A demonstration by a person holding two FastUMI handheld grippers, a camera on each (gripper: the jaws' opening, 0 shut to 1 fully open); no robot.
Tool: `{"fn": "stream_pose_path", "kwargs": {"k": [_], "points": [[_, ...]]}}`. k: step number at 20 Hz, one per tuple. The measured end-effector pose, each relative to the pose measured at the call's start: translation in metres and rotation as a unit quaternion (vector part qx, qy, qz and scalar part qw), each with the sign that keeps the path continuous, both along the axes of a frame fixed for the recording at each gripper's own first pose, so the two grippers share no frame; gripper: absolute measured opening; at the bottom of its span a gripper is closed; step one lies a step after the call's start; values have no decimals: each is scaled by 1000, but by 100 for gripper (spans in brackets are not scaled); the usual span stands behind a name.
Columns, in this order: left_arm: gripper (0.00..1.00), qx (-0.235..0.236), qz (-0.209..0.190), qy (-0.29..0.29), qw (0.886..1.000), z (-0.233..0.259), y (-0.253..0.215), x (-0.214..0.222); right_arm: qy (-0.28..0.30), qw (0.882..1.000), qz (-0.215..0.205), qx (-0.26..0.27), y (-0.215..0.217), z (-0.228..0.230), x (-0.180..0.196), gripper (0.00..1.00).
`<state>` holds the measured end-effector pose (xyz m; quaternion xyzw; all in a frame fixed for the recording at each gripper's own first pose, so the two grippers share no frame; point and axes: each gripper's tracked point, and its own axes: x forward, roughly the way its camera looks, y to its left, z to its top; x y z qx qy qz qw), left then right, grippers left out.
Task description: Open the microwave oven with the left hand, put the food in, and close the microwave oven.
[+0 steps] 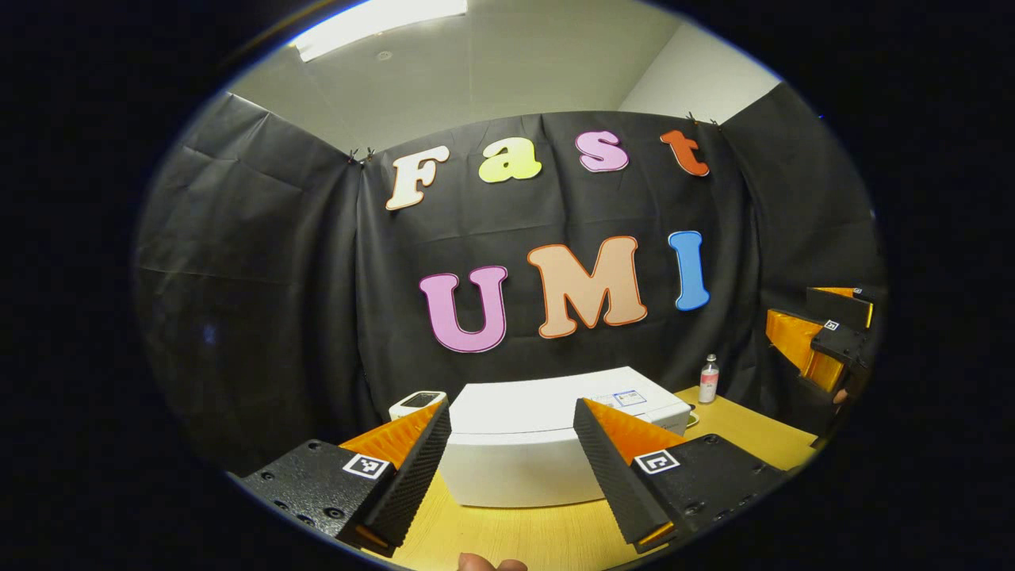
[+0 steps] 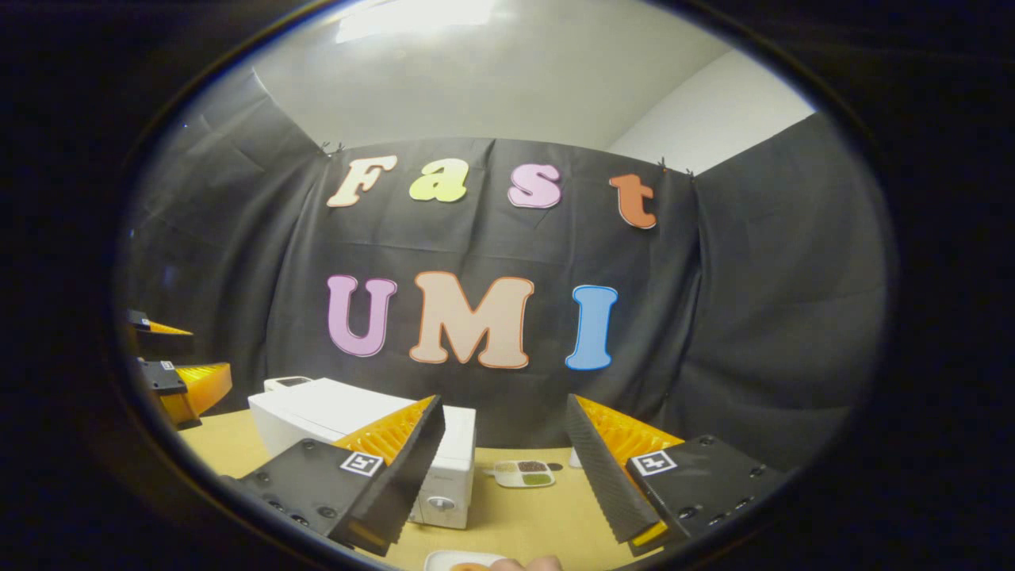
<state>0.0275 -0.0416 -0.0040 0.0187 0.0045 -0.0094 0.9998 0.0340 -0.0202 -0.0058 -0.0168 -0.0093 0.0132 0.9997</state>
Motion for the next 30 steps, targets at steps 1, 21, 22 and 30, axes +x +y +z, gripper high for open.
{"fn": "stream_pose_path", "kwargs": {"k": [1,21,22,30], "points": [[96,0,0,2,1000,-1,0,0,1,1000,1,-2,0,-2,-1,97],[97,13,-88,51,995,-75,-83,11,20,999,-13,-23,-25,-3,-20,96],[97,13,-95,55,994,-82,-89,13,20,999,-15,-26,-28,-1,-24,97],[97,24,-144,76,986,-141,-156,48,26,998,-24,-58,-48,10,-47,97]]}}
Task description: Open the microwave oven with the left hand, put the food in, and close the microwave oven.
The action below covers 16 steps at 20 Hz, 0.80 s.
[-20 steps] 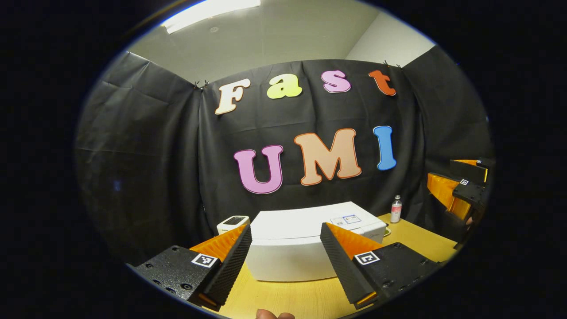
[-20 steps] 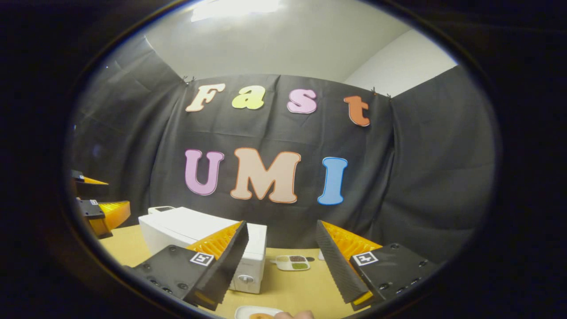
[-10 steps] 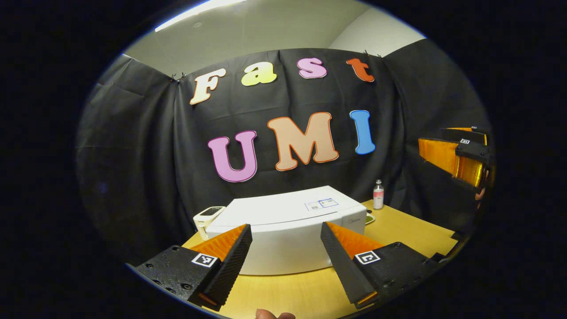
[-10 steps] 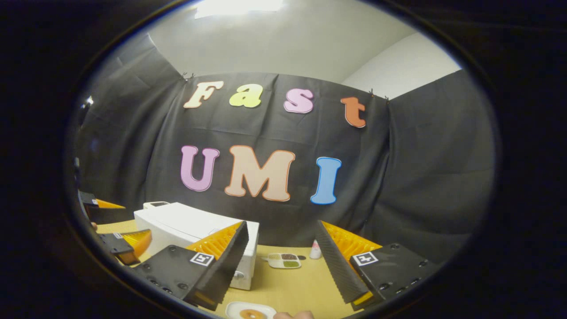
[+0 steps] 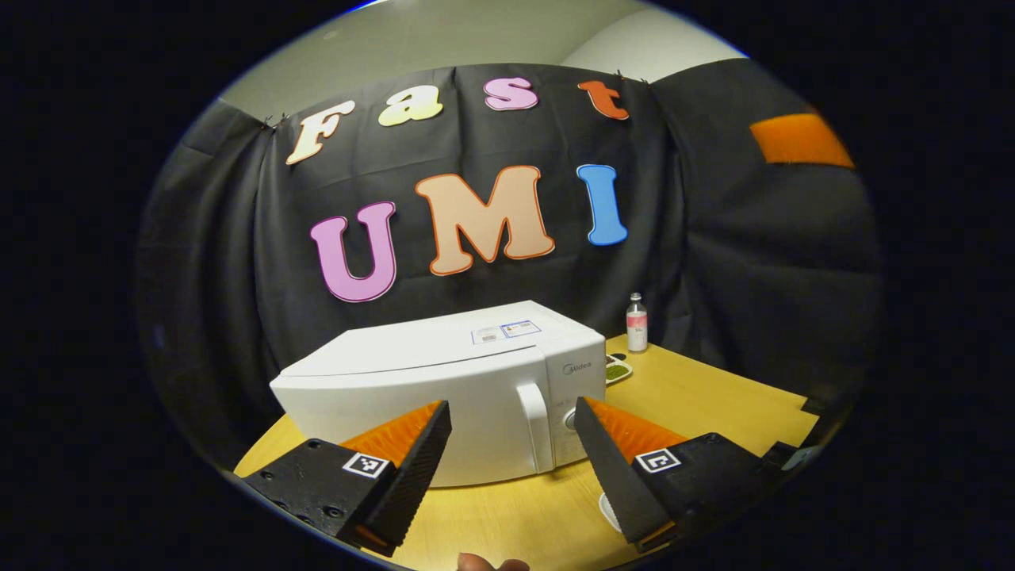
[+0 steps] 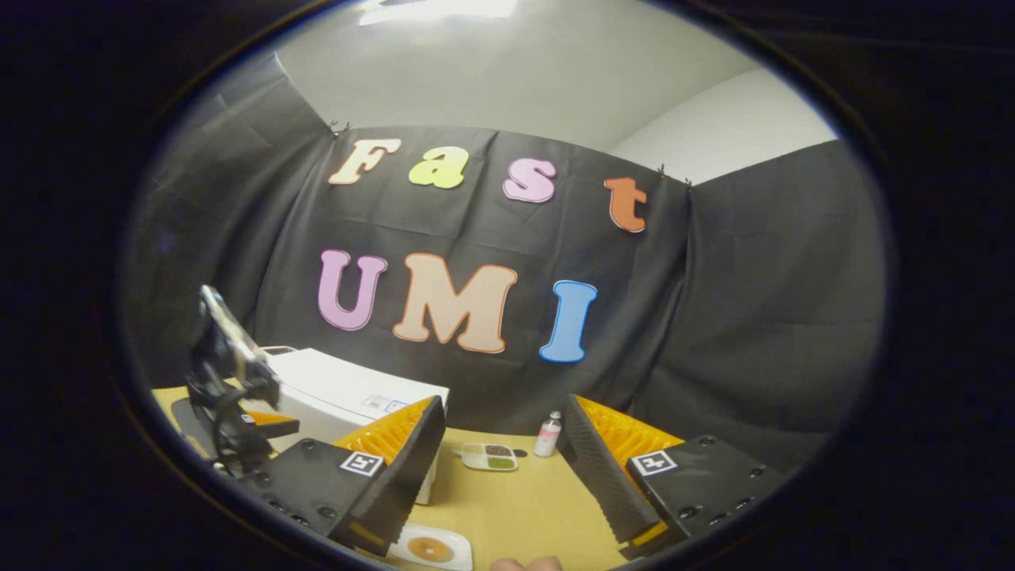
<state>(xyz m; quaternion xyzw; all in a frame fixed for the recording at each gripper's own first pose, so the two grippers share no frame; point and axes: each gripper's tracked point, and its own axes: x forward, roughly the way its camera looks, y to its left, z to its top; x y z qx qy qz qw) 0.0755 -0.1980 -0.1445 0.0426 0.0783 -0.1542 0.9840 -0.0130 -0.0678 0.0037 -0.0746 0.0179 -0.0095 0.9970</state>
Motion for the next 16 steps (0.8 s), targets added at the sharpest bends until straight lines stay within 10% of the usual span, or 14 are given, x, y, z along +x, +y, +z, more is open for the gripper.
{"fn": "stream_pose_path", "kwargs": {"k": [14,16], "points": [[96,14,23,65,998,-78,-41,59,21,998,-55,-7,-57,0,-19,97],[68,33,55,80,995,-86,-27,65,25,998,-53,-10,-59,-3,-19,97]]}}
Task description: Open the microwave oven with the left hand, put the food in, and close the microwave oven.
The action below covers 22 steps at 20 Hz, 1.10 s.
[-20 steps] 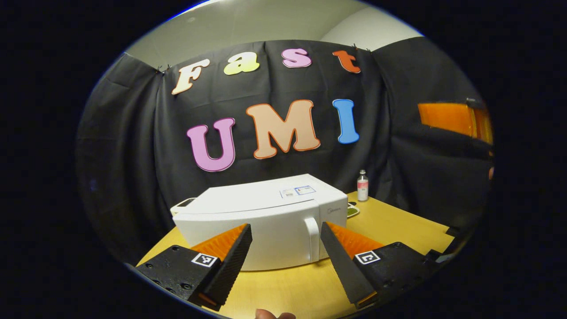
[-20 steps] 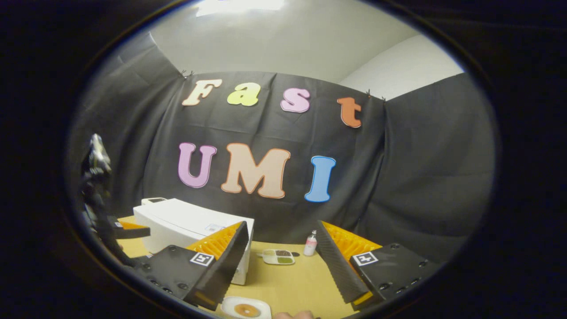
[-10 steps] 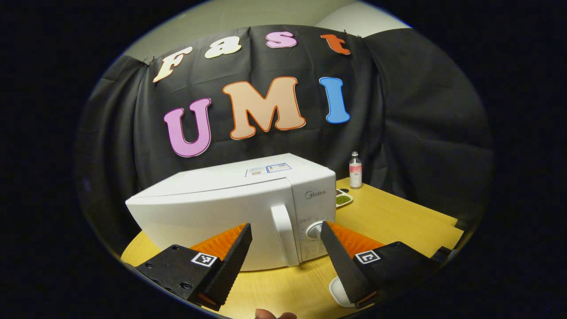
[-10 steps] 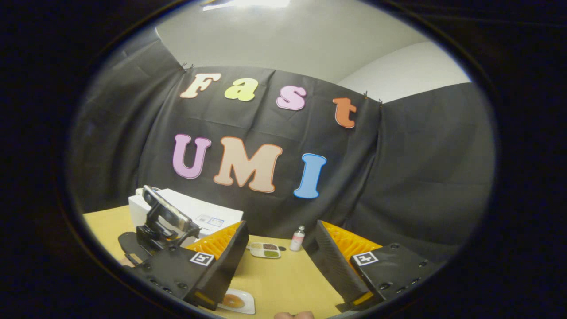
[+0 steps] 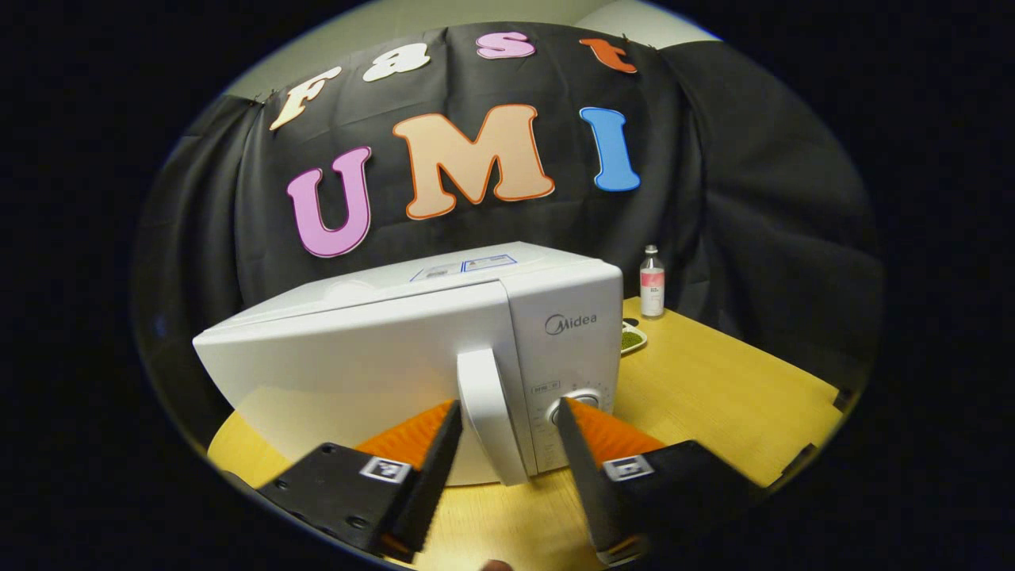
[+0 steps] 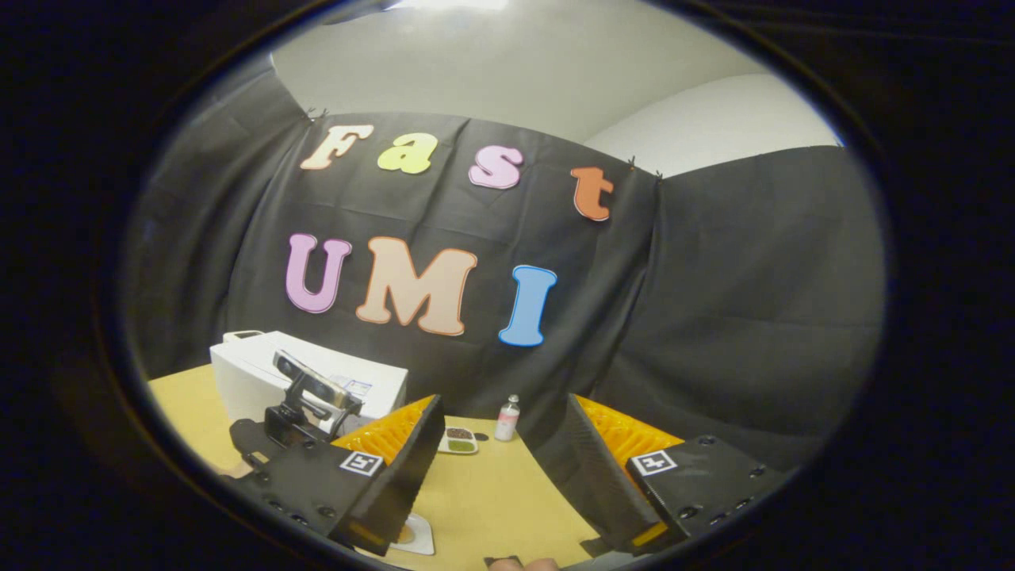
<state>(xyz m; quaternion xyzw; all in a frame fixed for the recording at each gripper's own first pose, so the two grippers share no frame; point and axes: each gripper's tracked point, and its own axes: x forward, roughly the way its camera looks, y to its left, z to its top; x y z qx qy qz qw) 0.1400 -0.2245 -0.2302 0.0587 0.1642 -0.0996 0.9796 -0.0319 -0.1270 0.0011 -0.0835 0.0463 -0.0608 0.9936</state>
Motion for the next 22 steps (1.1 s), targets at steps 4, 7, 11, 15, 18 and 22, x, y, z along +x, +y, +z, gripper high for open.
{"fn": "stream_pose_path", "kwargs": {"k": [4,7,11,15,18,22], "points": [[23,-51,-1,-7,999,1,-6,-2,18,1000,12,6,3,-10,1,97],[16,-44,-16,-2,999,1,-7,-3,19,999,21,17,11,-12,3,97],[11,-53,-24,20,998,0,-5,-5,22,998,39,41,29,-17,8,97],[8,-114,-46,24,992,9,3,-54,12,998,48,44,39,-14,14,97],[7,-77,-80,1,994,11,27,-102,14,997,49,60,44,-18,21,97],[8,-92,-87,41,991,6,52,-143,23,996,70,58,61,-23,30,97]]}}
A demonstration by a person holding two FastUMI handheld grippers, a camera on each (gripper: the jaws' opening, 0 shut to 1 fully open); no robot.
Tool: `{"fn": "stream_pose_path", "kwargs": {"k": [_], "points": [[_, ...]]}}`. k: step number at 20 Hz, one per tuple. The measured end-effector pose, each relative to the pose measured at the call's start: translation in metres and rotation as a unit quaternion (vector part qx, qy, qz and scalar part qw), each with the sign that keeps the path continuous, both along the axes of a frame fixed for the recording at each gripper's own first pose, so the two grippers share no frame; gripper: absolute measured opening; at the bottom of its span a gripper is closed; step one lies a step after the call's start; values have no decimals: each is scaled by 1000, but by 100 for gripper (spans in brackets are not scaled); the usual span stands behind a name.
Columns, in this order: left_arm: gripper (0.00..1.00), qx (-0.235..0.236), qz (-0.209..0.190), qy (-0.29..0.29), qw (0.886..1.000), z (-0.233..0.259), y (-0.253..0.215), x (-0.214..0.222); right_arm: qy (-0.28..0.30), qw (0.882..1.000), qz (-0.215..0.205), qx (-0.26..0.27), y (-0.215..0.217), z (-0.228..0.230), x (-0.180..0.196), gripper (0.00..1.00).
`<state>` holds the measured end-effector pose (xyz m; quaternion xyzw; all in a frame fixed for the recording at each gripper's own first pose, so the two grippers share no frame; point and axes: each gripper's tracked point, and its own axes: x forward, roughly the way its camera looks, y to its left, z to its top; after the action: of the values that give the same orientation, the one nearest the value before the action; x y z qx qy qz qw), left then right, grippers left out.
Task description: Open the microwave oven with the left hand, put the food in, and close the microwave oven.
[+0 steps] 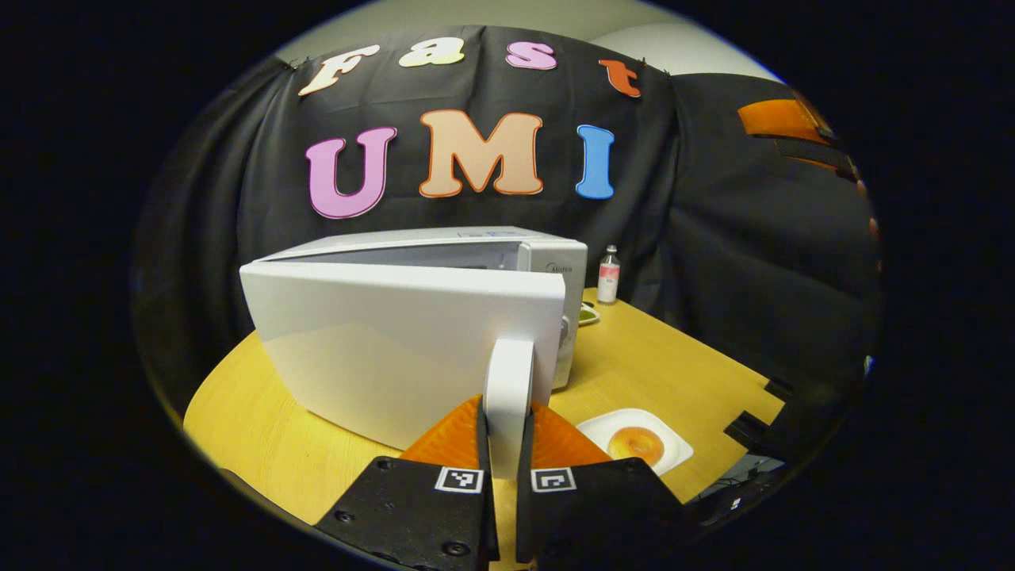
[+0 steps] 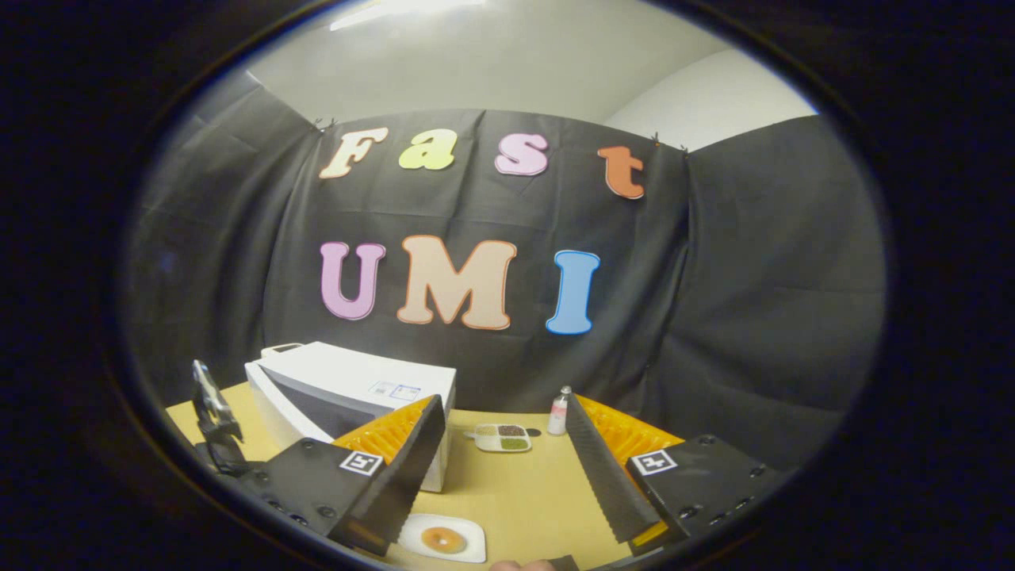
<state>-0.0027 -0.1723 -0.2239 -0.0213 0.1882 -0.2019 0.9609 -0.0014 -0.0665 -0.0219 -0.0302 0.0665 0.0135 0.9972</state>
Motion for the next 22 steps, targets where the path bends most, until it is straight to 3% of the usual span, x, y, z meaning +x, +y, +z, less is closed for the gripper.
{"fn": "stream_pose_path", "kwargs": {"k": [4,7,8,11,12,18,22], "points": [[13,33,-6,0,999,1,25,-24,-1,1000,25,3,24,-1,4,97],[22,63,8,-7,998,6,54,-37,8,999,48,7,44,-7,3,97],[31,70,26,-25,997,14,71,-39,9,998,55,6,51,-7,3,97],[87,66,72,-9,995,13,110,-44,5,997,73,9,69,-7,4,97],[96,57,78,1,995,11,117,-50,6,997,79,11,75,-9,7,97],[99,106,121,-11,987,15,179,-84,-12,994,103,19,109,-3,22,97],[98,75,175,2,982,10,228,-103,-29,992,119,9,132,-1,28,97]]}}
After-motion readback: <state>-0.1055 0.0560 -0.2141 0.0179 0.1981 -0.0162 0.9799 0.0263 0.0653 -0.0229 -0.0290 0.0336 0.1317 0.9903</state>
